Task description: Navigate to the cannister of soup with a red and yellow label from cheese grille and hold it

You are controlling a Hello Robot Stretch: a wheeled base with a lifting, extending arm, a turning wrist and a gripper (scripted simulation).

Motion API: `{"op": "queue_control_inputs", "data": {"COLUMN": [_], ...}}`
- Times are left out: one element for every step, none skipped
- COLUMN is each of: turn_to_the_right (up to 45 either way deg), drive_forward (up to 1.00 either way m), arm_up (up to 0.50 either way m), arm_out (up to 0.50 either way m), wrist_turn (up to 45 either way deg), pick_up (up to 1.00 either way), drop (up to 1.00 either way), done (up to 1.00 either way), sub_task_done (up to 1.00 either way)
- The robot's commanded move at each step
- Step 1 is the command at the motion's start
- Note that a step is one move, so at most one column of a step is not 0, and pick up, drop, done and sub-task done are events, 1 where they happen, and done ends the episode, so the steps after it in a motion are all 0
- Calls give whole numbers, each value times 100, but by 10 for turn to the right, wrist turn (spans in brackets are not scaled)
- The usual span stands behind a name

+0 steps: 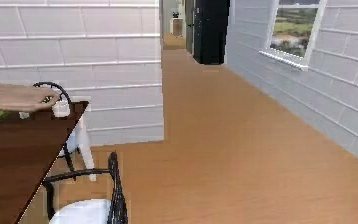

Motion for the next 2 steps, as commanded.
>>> {"op": "queue_control_inputs", "data": {"turn_to_the_right": [0, -450], "drive_forward": [5, 0], "arm_up": [0, 0], "arm_out": [0, 0], "wrist_turn": [0, 0], "pick_up": [0, 0], "drop": [0, 0], "done": [0, 0], "sub_task_done": [0, 0]}}
